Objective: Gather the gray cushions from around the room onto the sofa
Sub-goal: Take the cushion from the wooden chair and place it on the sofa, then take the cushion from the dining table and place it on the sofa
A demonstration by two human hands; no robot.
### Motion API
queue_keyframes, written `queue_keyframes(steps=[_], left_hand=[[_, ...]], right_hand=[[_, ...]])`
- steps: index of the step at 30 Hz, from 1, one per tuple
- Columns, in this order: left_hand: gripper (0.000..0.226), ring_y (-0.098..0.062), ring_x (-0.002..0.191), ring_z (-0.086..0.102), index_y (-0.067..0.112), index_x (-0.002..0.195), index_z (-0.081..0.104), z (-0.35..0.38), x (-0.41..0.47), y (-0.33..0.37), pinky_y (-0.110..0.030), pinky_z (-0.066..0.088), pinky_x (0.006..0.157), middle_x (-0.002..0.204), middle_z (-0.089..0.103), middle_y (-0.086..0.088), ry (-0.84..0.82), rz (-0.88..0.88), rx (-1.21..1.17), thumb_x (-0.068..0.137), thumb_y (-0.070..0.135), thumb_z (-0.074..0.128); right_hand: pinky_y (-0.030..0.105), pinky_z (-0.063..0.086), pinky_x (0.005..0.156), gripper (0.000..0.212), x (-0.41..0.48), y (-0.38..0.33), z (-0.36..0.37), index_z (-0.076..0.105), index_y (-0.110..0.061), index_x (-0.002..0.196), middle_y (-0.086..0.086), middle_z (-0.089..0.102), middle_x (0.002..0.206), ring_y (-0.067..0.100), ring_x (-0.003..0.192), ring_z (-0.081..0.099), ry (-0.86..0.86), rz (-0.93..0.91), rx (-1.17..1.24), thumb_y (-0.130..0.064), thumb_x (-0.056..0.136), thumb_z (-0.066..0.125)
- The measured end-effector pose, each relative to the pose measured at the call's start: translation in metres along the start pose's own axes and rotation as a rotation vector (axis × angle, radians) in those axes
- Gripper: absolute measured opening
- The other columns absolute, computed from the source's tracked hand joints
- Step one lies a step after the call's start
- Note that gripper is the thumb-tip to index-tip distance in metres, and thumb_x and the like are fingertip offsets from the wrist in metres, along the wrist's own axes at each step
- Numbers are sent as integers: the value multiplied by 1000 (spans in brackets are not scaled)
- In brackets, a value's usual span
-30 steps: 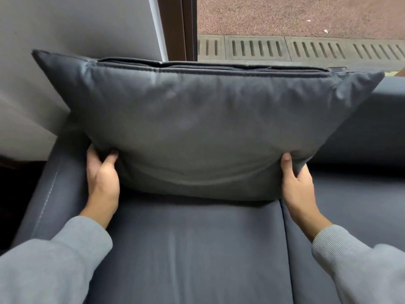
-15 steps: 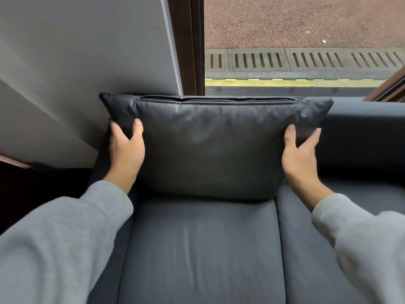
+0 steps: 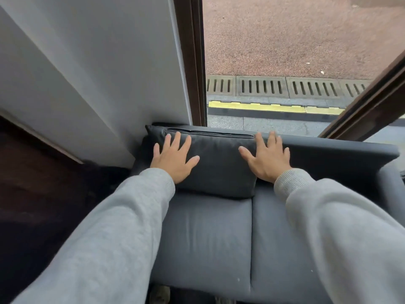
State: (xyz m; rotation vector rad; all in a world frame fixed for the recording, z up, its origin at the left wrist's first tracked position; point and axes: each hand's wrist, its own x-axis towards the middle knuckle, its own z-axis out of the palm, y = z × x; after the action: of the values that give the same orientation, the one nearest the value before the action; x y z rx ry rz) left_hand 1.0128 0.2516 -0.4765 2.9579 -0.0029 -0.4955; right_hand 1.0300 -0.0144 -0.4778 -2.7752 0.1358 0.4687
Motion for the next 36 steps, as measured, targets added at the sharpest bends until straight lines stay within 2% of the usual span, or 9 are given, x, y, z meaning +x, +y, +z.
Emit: queue_keyframes(steps=[4, 9, 13, 16, 23, 25, 30, 34, 36], left_hand=[[85, -27, 160, -15, 38, 166, 0, -52, -50, 21, -59, -4, 126, 176, -10, 1, 0, -28, 38, 95, 80, 22], [90, -28, 159, -21, 45, 163, -4, -104, -103, 53, -62, -10, 124, 175, -14, 4, 37, 21, 45, 86, 89, 13], [94, -27, 157, -26, 51, 161, -8, -133, -149, 88, -63, -16, 121, 173, -20, 6, 74, 102, 61, 79, 94, 6], [93, -27, 156, -29, 56, 158, -11, -152, -188, 114, -63, -21, 118, 172, -25, 8, 98, 181, 68, 76, 96, 3], [110, -28, 147, -44, 59, 147, -30, -186, -301, 173, -67, -29, 113, 153, -49, 12, 160, 440, 84, 47, 104, -20], [106, -27, 145, -46, 60, 142, -34, -189, -336, 196, -66, -31, 112, 151, -51, 11, 172, 513, 87, 47, 104, -21], [106, -28, 148, -43, 58, 152, -24, -177, -419, 257, -65, -30, 111, 159, -46, 12, 141, 682, 130, 58, 103, -10], [102, -29, 149, -41, 58, 153, -22, -166, -478, 313, -67, -27, 113, 158, -45, 13, 134, 808, 147, 62, 102, -9], [108, -28, 148, -42, 60, 151, -25, -158, -509, 346, -66, -28, 112, 153, -48, 14, 130, 876, 152, 53, 105, -15]], right_hand=[[61, 0, 128, 90, -50, -6, -52, 8, -28, 170, 17, -8, 177, 35, 163, -8, 25, -15, -71, -81, 98, 20], [62, -3, 126, 97, -122, -4, -106, 2, -36, 169, 15, -12, 177, 35, 163, -9, 88, -15, -118, -90, 89, 10], [64, -6, 125, 122, -187, 7, -140, -4, -39, 168, 14, -14, 176, 37, 162, -12, 123, 48, -148, -99, 62, -14], [64, -9, 124, 129, -242, 16, -162, -7, -42, 167, 13, -14, 177, 36, 162, -13, 176, 110, -108, -103, 53, -19], [64, -16, 122, 122, -397, 40, -186, -13, -50, 163, 8, -22, 175, 33, 160, -23, 307, 262, -55, -109, 56, -10], [62, -19, 121, 124, -442, 50, -189, -13, -51, 163, 7, -23, 175, 33, 160, -24, 337, 311, -33, -109, 53, -13], [60, -22, 121, 123, -548, 87, -187, -11, -54, 163, 6, -21, 176, 32, 160, -23, 402, 445, 19, -105, 51, -20], [62, -23, 120, 104, -623, 134, -193, -12, -54, 162, 6, -22, 175, 32, 160, -25, 446, 588, 36, -102, 70, -6], [63, -24, 120, 103, -662, 162, -196, -12, -54, 162, 6, -23, 175, 32, 160, -25, 465, 653, 50, -102, 72, -3]])
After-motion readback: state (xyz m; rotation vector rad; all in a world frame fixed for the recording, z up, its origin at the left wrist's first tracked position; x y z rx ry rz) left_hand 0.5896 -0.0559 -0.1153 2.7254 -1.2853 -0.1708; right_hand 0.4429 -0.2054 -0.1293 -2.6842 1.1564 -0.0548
